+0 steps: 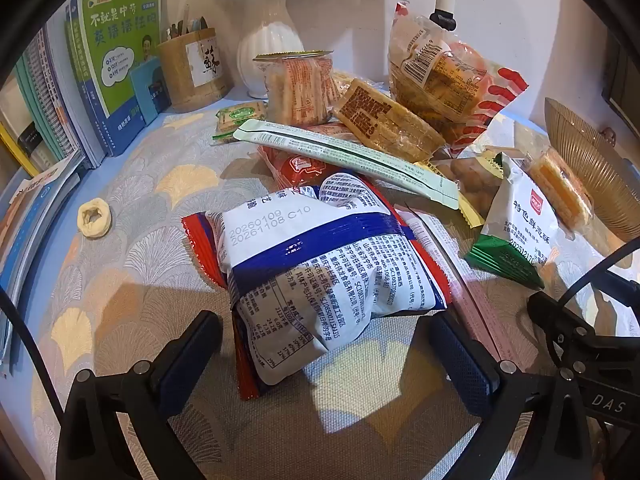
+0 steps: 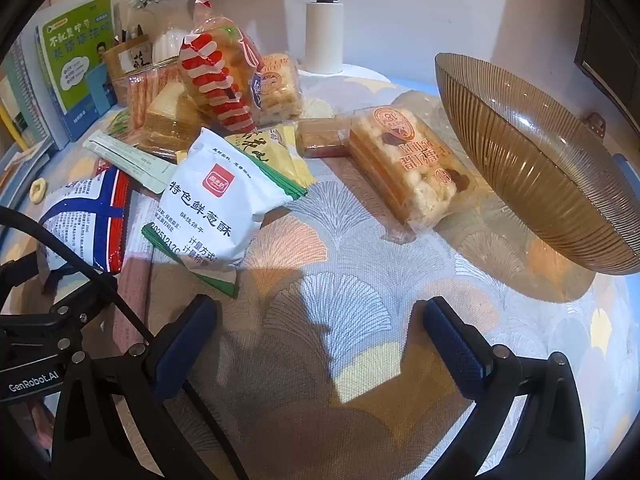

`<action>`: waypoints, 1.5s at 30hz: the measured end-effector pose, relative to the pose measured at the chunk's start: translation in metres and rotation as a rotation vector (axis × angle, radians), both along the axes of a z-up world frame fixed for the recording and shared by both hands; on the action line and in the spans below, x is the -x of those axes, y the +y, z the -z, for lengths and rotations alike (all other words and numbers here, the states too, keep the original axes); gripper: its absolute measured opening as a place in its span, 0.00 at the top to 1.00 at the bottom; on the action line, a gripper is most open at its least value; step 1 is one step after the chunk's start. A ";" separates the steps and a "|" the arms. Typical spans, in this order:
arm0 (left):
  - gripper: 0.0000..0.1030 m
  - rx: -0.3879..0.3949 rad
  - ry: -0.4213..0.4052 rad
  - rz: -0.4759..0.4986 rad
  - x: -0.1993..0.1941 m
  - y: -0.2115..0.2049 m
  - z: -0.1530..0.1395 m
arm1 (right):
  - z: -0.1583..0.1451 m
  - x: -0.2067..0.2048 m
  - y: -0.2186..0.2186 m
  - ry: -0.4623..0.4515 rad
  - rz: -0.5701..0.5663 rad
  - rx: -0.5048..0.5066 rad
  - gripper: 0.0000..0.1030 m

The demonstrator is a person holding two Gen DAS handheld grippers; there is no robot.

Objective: Organize snacks

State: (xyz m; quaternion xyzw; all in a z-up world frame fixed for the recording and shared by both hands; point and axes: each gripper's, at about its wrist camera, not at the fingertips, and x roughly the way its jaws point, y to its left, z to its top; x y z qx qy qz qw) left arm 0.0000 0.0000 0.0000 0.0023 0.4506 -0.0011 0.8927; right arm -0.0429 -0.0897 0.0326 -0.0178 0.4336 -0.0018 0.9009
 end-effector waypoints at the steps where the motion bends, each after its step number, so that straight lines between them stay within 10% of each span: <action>1: 0.00 -0.001 0.000 0.000 0.000 0.000 0.000 | 0.000 0.000 0.000 -0.001 0.000 0.001 0.00; 45: 0.00 -0.004 -0.001 -0.010 -0.002 -0.001 -0.002 | 0.000 0.000 0.000 -0.004 0.000 -0.003 0.00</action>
